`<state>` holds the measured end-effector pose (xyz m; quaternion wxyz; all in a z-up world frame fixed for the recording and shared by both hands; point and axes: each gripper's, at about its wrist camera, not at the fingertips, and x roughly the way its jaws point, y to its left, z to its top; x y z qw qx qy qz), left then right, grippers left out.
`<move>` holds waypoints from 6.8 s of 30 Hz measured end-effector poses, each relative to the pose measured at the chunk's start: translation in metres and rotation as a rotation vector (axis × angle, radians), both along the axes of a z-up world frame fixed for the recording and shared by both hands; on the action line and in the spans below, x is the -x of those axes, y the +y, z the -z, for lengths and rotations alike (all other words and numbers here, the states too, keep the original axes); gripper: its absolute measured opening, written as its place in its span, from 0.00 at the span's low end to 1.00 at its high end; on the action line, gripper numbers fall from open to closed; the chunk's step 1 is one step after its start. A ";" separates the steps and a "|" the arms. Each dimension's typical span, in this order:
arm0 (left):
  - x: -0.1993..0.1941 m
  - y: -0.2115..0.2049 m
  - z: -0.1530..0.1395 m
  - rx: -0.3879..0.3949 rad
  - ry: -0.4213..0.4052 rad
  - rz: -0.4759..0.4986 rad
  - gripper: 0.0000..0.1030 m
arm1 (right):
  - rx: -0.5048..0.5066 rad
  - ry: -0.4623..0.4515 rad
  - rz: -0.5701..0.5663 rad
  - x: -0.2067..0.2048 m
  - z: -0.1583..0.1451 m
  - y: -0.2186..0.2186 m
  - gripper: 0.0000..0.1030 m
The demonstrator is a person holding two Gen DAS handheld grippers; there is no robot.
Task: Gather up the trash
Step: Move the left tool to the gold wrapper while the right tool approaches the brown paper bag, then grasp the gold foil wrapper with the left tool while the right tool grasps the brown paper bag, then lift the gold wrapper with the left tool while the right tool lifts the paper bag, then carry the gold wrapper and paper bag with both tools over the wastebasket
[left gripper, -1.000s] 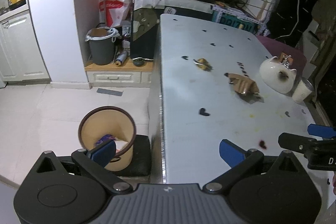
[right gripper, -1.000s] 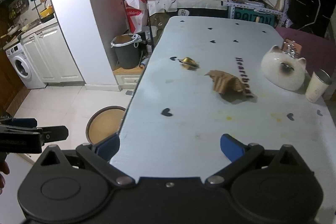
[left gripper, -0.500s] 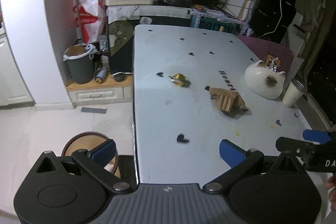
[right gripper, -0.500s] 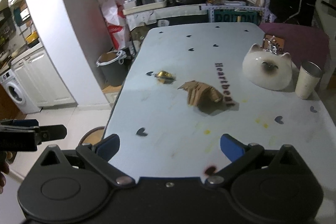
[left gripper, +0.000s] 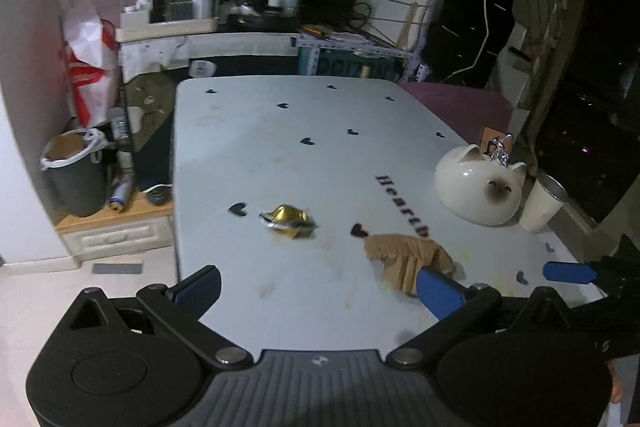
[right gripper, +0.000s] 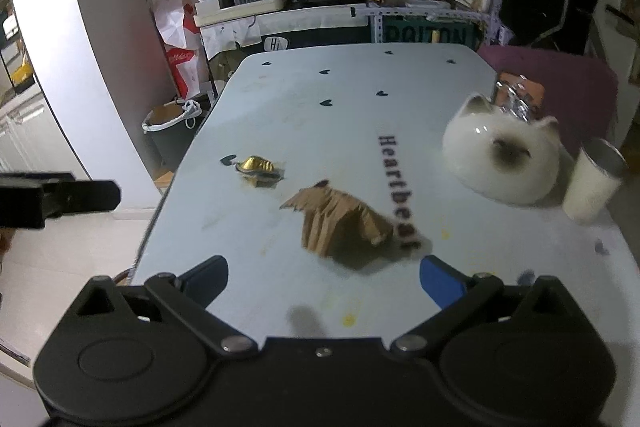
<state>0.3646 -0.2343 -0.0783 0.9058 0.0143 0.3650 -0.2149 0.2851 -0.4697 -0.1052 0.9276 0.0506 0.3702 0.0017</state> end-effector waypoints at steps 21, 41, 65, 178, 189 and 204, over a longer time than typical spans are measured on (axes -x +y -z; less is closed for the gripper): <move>-0.155 -0.048 0.109 -0.134 0.004 0.151 0.92 | 0.220 0.058 -0.172 -0.107 0.076 0.022 0.92; -0.192 -0.048 0.140 -0.110 0.043 0.221 0.63 | 0.200 0.127 -0.149 -0.122 0.091 0.025 0.71; -0.095 -0.025 0.104 -0.037 0.183 0.173 0.22 | 0.061 0.158 0.043 -0.059 0.064 0.017 0.58; 0.098 0.261 0.033 0.012 0.214 -0.176 0.24 | -0.043 0.138 -0.035 0.053 -0.003 0.266 0.58; 0.041 0.330 0.064 -0.023 0.301 -0.210 0.24 | -0.106 0.237 0.001 -0.006 0.039 0.316 0.58; -0.035 0.325 0.199 -0.007 0.593 -0.124 0.24 | -0.164 0.409 0.022 -0.086 0.106 0.328 0.58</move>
